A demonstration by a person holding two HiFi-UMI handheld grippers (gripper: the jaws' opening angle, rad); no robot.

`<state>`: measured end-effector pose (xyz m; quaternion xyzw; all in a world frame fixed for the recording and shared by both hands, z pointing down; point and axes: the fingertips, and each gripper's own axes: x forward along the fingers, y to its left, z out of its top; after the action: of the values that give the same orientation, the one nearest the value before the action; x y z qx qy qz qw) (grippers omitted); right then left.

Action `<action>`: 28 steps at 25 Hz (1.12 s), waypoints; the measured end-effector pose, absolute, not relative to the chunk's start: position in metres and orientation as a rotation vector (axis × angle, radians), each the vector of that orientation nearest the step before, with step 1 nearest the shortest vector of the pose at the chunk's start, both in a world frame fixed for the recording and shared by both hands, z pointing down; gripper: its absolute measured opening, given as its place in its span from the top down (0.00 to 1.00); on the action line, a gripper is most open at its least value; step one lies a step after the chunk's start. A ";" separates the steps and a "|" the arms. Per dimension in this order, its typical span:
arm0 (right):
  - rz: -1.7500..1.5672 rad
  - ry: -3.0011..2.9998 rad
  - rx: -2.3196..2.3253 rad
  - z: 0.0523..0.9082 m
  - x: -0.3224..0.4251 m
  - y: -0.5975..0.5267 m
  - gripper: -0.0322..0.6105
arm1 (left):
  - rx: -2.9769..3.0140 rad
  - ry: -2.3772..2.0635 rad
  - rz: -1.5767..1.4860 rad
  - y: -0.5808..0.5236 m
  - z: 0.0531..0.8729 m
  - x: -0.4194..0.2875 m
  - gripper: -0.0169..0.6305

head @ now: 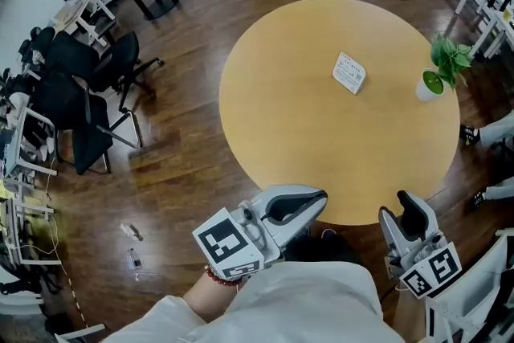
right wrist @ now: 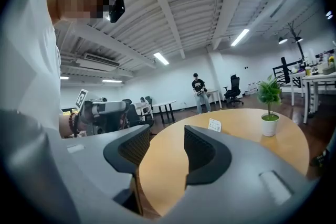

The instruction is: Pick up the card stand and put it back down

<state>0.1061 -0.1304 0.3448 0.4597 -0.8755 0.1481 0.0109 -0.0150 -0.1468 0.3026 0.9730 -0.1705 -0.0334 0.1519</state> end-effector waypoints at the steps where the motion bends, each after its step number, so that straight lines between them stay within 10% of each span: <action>1: 0.476 -2.719 1.441 0.347 0.113 -0.144 0.65 | 2.777 -0.500 -0.099 -0.154 0.304 -0.015 0.97; 28: 0.656 -2.488 1.186 0.582 0.160 -0.545 0.70 | 2.598 -0.868 -0.039 -0.333 0.346 0.018 0.97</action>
<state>0.1601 -0.5452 0.5818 0.4136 -0.8678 0.2287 0.1537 0.0182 -0.3329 0.3459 0.9293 -0.3105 -0.0139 0.1996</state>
